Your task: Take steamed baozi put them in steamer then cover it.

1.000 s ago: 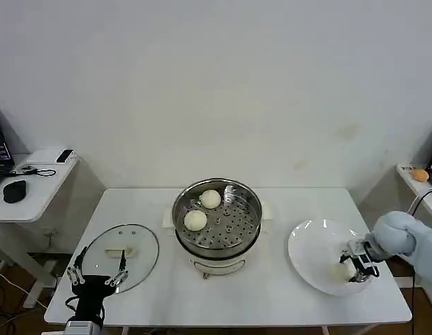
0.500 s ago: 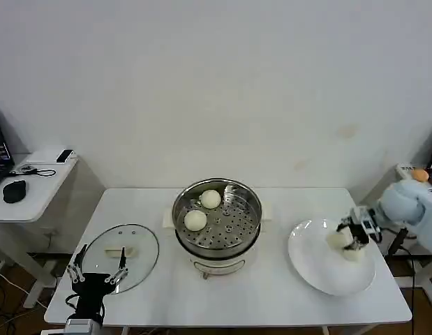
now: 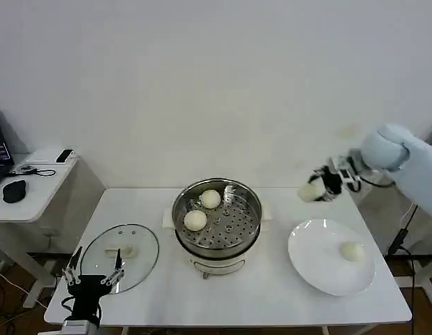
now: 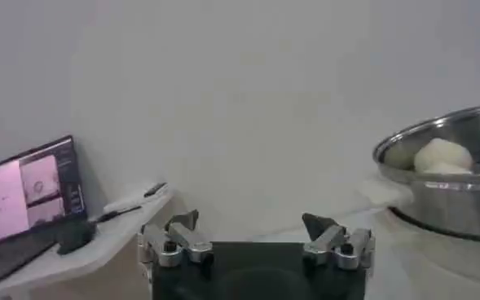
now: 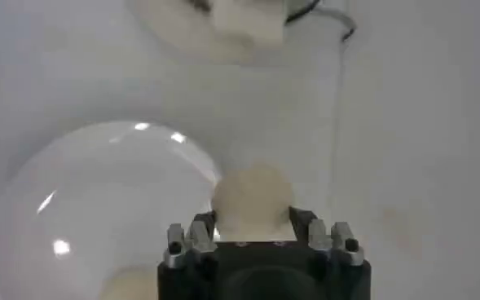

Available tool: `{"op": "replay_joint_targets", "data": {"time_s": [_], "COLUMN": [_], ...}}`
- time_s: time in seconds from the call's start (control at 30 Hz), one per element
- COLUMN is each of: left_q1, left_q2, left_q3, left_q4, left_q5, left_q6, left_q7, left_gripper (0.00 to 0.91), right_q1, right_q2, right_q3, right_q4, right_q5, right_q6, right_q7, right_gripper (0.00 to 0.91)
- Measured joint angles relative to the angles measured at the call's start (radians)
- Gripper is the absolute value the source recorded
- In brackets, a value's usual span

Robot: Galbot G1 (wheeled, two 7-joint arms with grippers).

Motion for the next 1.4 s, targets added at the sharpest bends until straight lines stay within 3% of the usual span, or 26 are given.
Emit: {"op": "replay_joint_targets", "data": {"time_s": [0.33,0.67,1.07,1.4], "left_q1": [0.022,0.045,0.052,0.049], "left_q2": [-0.019,-0.039,-0.052,-0.053], "left_q3": [-0.024,-0.051,-0.069,-0.072], "left_q4": [-0.010,-0.022,-0.012,-0.007], "left_q5": [0.008,0.009,0.010,0.010], "left_q6": [-0.011,-0.018,-0.026,-0.028], "left_q7": [-0.001,-0.003,-0.005,-0.006], "left_gripper": [0.907,0.907,0.907,0.907], "right_q1": [0.072,0.073,0.040,0.009], "right_q2": [0.174,0.313,0.387,0.404], "right_q3": [-0.108,-0.191,-0.231,-0.243], "right_q4": [0.044,0.058,0.068,0.077], "right_q5": [0.042,0.004,-0.110,-0.175], "right_q6": [0.056,0.157,0.291,0.352], "right_q7": [0.004,0.015,0.021,0.030], "right_gripper": [0.635,0.645,0.645,0.645]}}
